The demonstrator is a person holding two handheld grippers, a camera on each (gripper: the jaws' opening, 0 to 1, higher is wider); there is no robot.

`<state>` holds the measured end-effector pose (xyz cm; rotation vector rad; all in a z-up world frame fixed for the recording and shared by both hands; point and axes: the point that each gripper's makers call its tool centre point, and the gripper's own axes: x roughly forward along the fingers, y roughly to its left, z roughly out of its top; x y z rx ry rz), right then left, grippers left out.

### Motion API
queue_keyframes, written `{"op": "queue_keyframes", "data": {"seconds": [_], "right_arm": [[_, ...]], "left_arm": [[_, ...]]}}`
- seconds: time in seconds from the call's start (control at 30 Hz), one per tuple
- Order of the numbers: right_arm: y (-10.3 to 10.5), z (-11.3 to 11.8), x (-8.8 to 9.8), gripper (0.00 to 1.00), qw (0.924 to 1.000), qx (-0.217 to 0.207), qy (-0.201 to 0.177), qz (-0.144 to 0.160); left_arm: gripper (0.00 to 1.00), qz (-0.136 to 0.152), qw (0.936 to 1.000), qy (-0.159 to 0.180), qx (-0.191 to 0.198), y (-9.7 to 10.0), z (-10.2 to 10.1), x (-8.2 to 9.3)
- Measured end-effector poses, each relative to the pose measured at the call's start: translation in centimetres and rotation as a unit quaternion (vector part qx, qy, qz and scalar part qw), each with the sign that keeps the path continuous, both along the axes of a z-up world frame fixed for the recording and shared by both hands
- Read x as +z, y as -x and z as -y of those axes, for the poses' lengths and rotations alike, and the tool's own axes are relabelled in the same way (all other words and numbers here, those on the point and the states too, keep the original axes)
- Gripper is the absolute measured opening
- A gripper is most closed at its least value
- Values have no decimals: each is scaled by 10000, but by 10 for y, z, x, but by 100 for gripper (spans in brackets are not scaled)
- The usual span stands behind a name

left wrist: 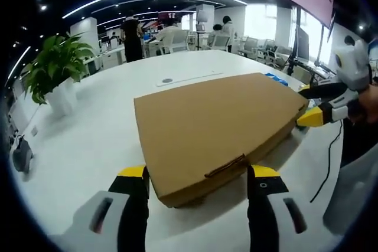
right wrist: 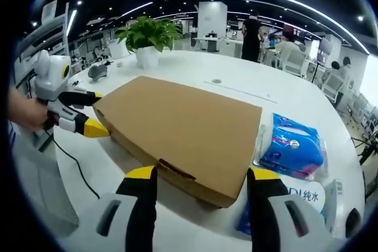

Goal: Operate the shoe box by opening the lid, removing the specified soft item, and placing it in the target area until the item is outside and the box remains undamaged.

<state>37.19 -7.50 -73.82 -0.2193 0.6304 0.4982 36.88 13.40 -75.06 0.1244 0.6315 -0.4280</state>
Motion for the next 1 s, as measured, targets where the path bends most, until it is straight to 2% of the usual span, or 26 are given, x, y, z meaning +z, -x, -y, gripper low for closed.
{"op": "queue_keyframes", "data": {"seconds": [0.43, 0.5, 1.0], "right_arm": [[-6, 6, 1, 60, 10000, -67, 30, -11], [-7, 8, 0, 59, 9999, -40, 131, 4], [-12, 11, 0, 59, 9999, -97, 102, -14]], "left_arm": [[67, 35, 10000, -35, -14, -7, 6, 0], [67, 17, 10000, -39, -19, -8, 7, 0], [67, 42, 10000, -17, -13, -13, 10, -1]]}}
